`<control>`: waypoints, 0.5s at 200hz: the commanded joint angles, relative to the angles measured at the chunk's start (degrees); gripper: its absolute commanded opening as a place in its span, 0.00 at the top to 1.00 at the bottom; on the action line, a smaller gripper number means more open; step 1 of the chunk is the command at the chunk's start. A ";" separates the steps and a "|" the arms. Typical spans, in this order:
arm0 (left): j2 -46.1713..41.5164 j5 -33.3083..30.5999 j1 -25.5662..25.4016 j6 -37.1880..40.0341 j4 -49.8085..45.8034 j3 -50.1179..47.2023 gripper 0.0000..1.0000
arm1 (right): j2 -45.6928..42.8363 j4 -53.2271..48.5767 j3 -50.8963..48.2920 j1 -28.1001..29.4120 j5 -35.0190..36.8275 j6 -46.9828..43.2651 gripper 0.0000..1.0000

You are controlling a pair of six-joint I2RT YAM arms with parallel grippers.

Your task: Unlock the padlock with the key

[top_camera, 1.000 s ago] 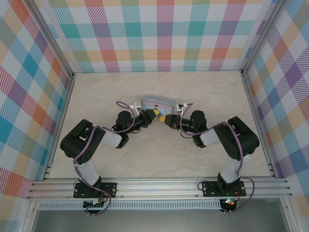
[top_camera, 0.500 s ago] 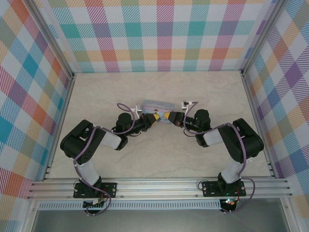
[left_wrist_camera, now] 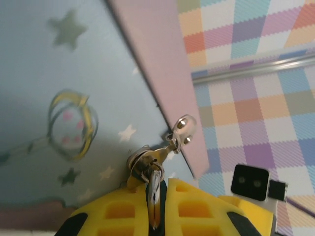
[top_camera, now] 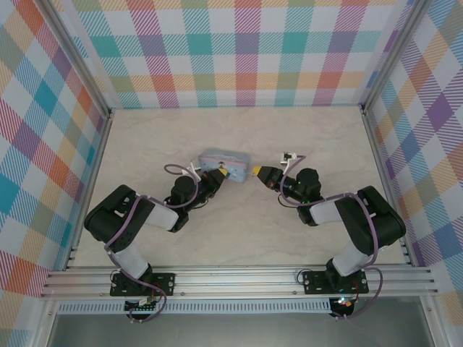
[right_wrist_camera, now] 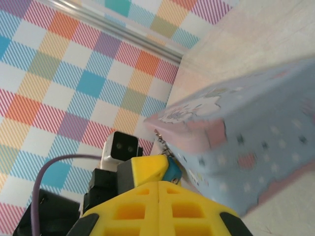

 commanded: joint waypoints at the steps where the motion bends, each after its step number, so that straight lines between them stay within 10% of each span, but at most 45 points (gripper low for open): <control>1: -2.68 -7.43 -1.84 -1.47 3.40 0.97 1.00 | 1.04 4.60 -0.50 2.87 5.81 2.72 0.98; 100: -1.24 -8.51 -3.07 -4.48 6.14 1.08 1.00 | 9.23 7.94 4.68 5.83 7.95 5.21 0.98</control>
